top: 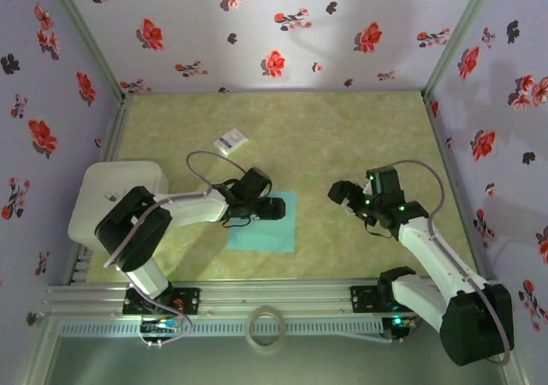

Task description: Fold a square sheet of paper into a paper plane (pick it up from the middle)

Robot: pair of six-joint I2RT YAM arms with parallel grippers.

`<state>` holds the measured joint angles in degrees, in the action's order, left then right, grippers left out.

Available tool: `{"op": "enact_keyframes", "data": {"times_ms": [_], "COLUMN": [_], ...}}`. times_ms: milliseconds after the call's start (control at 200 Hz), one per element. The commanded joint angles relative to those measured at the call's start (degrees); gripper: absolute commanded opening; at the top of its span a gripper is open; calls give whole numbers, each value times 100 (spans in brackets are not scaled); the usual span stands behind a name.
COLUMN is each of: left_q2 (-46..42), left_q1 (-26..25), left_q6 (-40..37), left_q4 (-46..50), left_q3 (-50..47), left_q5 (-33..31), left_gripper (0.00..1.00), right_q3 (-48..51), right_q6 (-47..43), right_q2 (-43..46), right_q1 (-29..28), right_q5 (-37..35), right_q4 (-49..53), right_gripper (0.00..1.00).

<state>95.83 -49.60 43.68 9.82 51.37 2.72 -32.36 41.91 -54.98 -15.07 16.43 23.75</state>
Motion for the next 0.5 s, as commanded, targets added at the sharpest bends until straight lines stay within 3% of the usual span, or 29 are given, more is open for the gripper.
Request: {"op": "enact_keyframes", "data": {"times_ms": [0, 250, 495], "left_q2": [-336, -713, -756], "left_q1": [-126, -139, -146], "left_q6": [209, -77, -72], "left_q4": [986, 1393, 1780], "left_q3": [367, 384, 240], "left_q5": [-701, -905, -470], "left_gripper": [82, 82, 80], "right_q3": [-290, -12, -270], "right_q6": [256, 358, 195], "right_q2": [269, 707, 612], "right_q1": [-44, -43, -42], "right_q5": [-122, 465, 493], "right_q4": [694, 469, 933], "right_gripper": [99, 99, 99]}}
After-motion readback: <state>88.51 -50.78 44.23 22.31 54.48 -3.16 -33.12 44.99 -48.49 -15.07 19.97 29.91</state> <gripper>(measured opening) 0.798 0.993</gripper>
